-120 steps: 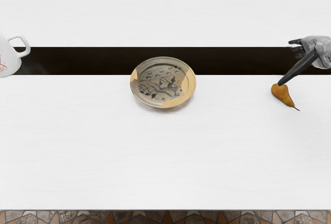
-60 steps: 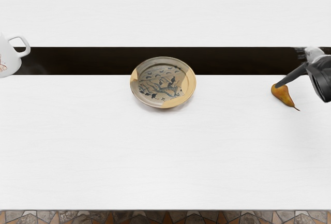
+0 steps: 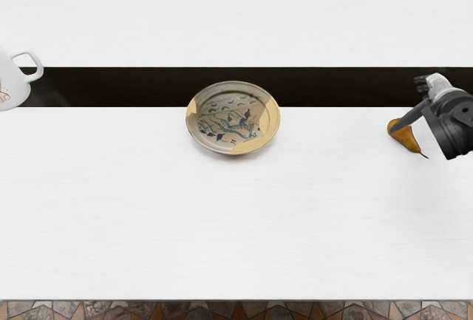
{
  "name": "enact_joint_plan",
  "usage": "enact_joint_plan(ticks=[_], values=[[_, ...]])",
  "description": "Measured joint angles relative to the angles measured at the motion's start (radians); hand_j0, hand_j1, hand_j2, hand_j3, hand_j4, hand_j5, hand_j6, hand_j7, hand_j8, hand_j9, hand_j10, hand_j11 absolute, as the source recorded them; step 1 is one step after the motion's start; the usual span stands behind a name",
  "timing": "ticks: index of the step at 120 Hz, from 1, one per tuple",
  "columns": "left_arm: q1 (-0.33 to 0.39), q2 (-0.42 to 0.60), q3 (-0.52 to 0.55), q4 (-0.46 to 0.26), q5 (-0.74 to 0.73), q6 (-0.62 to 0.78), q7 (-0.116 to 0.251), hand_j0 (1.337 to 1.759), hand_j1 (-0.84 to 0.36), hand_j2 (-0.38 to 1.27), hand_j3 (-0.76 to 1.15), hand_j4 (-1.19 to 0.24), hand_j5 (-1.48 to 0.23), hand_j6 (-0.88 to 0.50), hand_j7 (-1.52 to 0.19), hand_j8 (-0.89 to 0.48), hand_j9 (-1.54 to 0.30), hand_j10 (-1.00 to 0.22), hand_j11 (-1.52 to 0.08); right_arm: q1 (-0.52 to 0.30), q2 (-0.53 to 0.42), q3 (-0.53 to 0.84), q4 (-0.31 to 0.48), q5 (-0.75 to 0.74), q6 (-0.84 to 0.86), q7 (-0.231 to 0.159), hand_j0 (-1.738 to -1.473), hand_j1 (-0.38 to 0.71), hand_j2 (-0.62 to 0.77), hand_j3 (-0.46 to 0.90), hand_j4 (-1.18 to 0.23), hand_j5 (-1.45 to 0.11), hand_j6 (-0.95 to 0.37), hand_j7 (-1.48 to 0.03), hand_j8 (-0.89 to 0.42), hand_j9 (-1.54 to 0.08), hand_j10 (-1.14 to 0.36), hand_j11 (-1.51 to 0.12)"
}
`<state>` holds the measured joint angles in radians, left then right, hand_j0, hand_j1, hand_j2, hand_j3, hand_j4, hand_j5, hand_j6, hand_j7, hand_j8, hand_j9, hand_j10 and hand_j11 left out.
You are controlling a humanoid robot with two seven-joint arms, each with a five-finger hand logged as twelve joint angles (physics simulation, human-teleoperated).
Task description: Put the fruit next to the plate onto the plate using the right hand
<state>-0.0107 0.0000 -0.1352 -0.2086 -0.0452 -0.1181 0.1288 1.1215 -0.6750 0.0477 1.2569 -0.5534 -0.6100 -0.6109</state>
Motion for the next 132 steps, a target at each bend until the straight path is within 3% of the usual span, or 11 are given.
enact_joint_plan(ticks=[46, 82, 132], values=[[0.0, 0.0, 0.0, 0.0, 0.0, 0.0, 0.0, 1.658, 0.35, 0.0, 0.0, 0.0, 0.0, 0.0, 0.0, 0.0, 0.0, 0.0, 0.0, 0.03, 0.006, -0.077, -0.043, 0.048, -0.001, 0.0, -1.658, -0.13, -0.03, 0.0, -0.19, -0.24, -0.19, -0.24, -0.19, -0.24, -0.19, -0.24], [0.0, 0.0, 0.0, 0.0, 0.0, 0.0, 0.0, 1.658, 0.35, 0.0, 0.0, 0.0, 0.0, 0.0, 0.0, 0.0, 0.0, 0.0, 0.0, 0.036, 0.116, -0.114, -0.199, 0.071, -0.001, 0.0, -1.658, -0.13, -0.04, 0.0, -0.19, -0.24, -0.19, -0.24, -0.19, -0.24, -0.19, -0.24], [0.0, 0.0, 0.0, 0.0, 0.0, 0.0, 0.0, 1.658, 0.35, 0.0, 0.0, 0.0, 0.0, 0.0, 0.0, 0.0, 0.0, 0.0, 0.0, 0.04, 0.163, -0.131, -0.2, 0.067, -0.001, 0.0, -1.658, -0.06, -0.05, 0.0, -0.24, -0.31, -0.24, -0.31, -0.24, -0.31, -0.24, -0.31]])
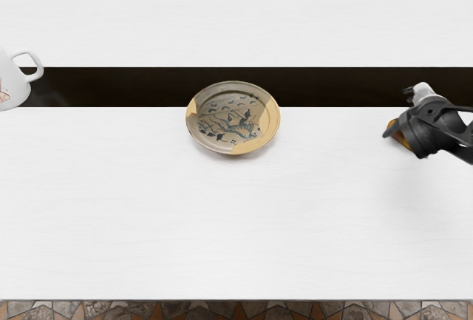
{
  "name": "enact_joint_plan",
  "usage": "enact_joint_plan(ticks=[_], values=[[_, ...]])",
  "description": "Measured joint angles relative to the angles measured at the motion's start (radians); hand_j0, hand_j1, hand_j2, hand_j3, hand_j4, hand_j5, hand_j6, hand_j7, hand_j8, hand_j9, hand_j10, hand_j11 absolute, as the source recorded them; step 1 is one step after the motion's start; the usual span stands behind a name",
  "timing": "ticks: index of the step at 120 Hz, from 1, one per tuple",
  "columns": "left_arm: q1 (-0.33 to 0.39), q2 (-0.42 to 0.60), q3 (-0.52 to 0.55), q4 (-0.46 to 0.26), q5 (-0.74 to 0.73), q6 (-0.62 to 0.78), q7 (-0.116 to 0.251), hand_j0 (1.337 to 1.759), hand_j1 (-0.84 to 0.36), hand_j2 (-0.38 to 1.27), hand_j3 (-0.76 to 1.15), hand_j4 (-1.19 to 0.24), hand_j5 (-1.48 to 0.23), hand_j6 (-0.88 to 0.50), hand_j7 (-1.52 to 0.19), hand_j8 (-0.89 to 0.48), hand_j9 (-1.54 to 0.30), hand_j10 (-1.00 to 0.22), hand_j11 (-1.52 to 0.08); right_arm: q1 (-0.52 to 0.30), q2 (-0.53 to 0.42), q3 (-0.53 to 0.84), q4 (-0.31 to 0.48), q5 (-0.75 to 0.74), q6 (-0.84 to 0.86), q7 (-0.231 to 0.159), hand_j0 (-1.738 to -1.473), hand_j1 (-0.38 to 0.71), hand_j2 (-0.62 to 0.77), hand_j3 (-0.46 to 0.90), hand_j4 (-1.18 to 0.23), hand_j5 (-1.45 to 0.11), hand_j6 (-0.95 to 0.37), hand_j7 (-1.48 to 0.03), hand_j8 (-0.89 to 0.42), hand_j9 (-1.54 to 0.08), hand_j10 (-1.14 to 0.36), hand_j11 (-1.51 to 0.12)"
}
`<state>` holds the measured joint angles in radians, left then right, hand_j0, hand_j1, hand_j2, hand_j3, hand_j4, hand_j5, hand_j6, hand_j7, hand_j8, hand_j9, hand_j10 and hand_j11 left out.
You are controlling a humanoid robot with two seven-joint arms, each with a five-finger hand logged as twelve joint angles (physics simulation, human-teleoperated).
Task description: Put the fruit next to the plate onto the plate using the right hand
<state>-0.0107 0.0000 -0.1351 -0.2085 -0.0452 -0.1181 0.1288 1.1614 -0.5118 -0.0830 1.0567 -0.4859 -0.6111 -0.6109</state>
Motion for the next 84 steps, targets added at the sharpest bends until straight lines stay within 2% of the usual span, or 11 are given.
enact_joint_plan(ticks=[16, 45, 84], values=[[-0.001, 0.0, 0.0, 0.0, 0.0, 0.0, 0.0, 1.658, 0.35, 0.0, 0.0, 0.0, 0.0, 0.0, 0.0, 0.0, 0.0, 0.0, 0.0, 0.002, -0.012, -0.008, 0.018, -0.002, 0.0, 0.0, -1.658, -0.04, -0.05, 0.0, -0.26, -0.33, -0.26, -0.33, -0.26, -0.33, -0.26, -0.33], [0.0, 0.0, 0.0, 0.0, 0.0, 0.0, 0.0, 1.658, 0.35, 0.0, 0.0, 0.0, 0.0, 0.0, 0.0, 0.0, 0.0, 0.0, 0.0, 0.003, -0.102, -0.028, 0.157, -0.003, 0.0, 0.0, -1.658, -0.03, -0.05, 0.0, -0.27, -0.35, -0.27, -0.35, -0.27, -0.35, -0.27, -0.35], [0.0, 0.0, 0.0, 0.0, 0.0, 0.0, 0.0, 1.658, 0.35, 0.0, 0.0, 0.0, 0.0, 0.0, 0.0, 0.0, 0.0, 0.0, 0.0, 0.001, -0.123, -0.037, 0.181, -0.004, 0.0, 0.0, -1.658, 0.0, -0.06, 0.0, -0.29, -0.37, -0.29, -0.37, -0.29, -0.37, -0.29, -0.37]])
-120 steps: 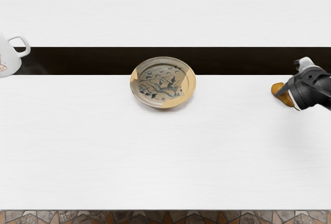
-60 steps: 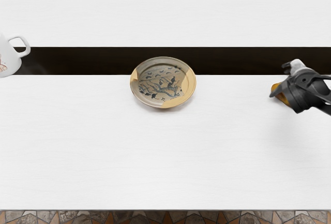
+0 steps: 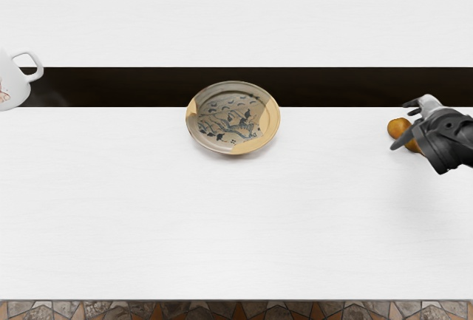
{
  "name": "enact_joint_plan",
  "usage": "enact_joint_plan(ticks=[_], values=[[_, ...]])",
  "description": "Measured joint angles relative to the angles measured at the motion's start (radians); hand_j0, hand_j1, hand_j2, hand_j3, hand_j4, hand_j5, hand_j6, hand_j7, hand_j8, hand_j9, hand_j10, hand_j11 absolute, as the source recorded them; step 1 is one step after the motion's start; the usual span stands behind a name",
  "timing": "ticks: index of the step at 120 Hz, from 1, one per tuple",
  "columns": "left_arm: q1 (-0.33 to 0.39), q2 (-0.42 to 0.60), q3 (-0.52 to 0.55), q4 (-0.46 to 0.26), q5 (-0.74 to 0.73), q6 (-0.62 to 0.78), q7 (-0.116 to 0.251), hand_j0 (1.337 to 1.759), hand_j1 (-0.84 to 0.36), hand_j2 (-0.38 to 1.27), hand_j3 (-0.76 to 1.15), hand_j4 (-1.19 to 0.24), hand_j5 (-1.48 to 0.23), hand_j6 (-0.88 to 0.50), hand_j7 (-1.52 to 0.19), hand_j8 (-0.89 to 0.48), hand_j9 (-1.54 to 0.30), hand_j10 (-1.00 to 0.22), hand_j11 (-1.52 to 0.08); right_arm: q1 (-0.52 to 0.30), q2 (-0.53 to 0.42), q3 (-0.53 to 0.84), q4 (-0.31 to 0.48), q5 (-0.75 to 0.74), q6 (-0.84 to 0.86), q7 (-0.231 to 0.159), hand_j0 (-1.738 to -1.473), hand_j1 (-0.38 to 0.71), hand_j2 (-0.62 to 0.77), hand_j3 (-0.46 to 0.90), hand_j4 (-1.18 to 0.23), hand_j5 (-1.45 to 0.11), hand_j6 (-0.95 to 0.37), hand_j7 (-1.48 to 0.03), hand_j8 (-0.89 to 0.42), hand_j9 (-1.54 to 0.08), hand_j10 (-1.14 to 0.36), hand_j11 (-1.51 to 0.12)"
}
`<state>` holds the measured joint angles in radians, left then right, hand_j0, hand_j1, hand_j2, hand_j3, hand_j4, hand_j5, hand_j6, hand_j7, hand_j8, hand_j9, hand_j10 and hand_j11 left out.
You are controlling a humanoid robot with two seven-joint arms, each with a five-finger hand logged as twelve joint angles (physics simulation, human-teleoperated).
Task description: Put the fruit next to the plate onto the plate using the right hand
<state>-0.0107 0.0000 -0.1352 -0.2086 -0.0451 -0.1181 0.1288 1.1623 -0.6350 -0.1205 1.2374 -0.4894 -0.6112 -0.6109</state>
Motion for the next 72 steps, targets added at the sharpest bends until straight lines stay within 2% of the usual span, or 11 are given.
enact_joint_plan(ticks=[72], values=[[0.0, 0.0, 0.0, 0.0, 0.0, 0.0, 0.0, 1.658, 0.35, 0.0, 0.0, 0.0, 0.0, 0.0, 0.0, 0.0, 0.0, 0.0, 0.0, -0.018, 0.0, -0.001, -0.011, -0.031, 0.0, 0.0, -1.658, 0.1, -0.07, 0.0, -0.37, -0.49, -0.38, -0.49, -0.38, -0.49, -0.37, -0.49]])
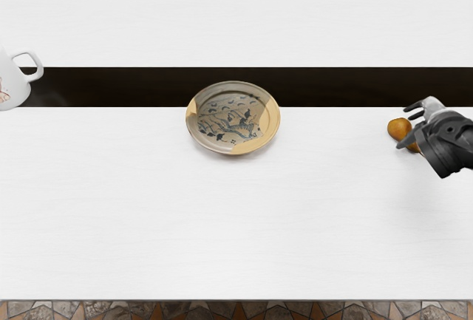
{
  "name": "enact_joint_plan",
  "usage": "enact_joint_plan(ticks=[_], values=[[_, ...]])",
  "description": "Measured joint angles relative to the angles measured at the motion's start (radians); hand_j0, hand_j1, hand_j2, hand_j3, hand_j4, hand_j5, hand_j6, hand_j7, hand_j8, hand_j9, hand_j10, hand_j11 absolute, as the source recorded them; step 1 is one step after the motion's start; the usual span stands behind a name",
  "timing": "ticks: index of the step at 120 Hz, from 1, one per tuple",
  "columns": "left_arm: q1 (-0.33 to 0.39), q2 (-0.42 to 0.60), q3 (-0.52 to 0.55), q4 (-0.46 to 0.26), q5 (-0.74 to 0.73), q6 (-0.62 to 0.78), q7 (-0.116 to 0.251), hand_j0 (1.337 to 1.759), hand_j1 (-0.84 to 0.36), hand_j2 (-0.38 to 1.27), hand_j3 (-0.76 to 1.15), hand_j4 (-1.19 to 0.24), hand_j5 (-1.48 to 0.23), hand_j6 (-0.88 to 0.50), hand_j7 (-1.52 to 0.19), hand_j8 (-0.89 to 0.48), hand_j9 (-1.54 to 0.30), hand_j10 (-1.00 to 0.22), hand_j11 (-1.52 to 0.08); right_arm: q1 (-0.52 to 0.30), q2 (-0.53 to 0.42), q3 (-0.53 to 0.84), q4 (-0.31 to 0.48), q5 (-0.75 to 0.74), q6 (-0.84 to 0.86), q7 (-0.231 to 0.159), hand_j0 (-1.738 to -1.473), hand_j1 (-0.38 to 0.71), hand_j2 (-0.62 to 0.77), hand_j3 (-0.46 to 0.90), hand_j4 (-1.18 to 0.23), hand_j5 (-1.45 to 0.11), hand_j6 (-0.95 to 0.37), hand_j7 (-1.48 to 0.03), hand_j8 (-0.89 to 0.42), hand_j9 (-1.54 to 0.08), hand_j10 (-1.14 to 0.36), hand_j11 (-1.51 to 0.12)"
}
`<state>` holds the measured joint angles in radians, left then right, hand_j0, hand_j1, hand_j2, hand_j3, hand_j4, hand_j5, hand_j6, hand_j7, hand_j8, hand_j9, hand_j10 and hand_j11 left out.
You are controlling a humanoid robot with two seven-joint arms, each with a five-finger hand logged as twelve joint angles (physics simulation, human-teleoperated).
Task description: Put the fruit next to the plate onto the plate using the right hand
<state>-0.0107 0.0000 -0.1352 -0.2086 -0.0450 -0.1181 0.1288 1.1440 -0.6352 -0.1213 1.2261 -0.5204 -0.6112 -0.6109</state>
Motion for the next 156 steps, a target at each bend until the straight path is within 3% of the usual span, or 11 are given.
enact_joint_plan(ticks=[72, 103, 110, 123, 156], values=[[0.0, 0.0, 0.0, 0.0, 0.0, 0.0, 0.0, 1.658, 0.35, 0.0, 0.0, 0.0, 0.0, 0.0, 0.0, 0.0, 0.0, 0.0, 0.0, -0.007, 0.003, 0.0, -0.017, -0.013, 0.0, 0.0, -1.658, 0.25, -0.06, 0.0, -0.5, -0.65, -0.48, -0.65, -0.5, -0.65, -0.5, -0.65], [0.0, 0.0, 0.0, 0.0, 0.0, 0.0, 0.0, 1.658, 0.35, 0.0, 0.0, 0.0, 0.0, 0.0, 0.0, 0.0, 0.0, 0.0, 0.0, -0.009, 0.006, 0.001, -0.018, -0.018, 0.0, -0.002, -1.654, 0.33, 0.05, 0.0, -0.5, -0.73, -0.44, -0.73, -0.54, -0.73, -0.56, -0.73], [-0.001, 0.0, 0.0, 0.0, 0.0, 0.0, 0.0, 1.658, 0.35, 0.0, 0.0, 0.0, 0.0, 0.0, 0.0, 0.0, 0.0, 0.0, 0.0, -0.009, 0.015, 0.0, -0.019, -0.02, -0.002, -0.002, -1.654, 0.34, 0.13, 0.0, -0.54, -0.74, -0.46, -0.75, -0.56, -0.75, -0.59, -0.74], [0.0, 0.0, 0.0, 0.0, 0.0, 0.0, 0.0, 1.658, 0.35, 0.0, 0.0, 0.0, 0.0, 0.0, 0.0, 0.0, 0.0, 0.0, 0.0, -0.009, 0.025, 0.001, -0.019, -0.024, -0.001, -0.002, -1.654, 0.33, 0.19, 0.0, -0.61, -0.77, -0.49, -0.79, -0.58, -0.78, -0.62, -0.77], [0.0, 0.0, 0.0, 0.0, 0.0, 0.0, 0.0, 1.658, 0.35, 0.0, 0.0, 0.0, 0.0, 0.0, 0.0, 0.0, 0.0, 0.0, 0.0, -0.009, 0.031, 0.001, -0.02, -0.029, 0.0, -0.004, -1.65, 0.3, 0.17, 0.0, -0.66, -0.83, -0.51, -0.86, -0.58, -0.85, -0.68, -0.84]])
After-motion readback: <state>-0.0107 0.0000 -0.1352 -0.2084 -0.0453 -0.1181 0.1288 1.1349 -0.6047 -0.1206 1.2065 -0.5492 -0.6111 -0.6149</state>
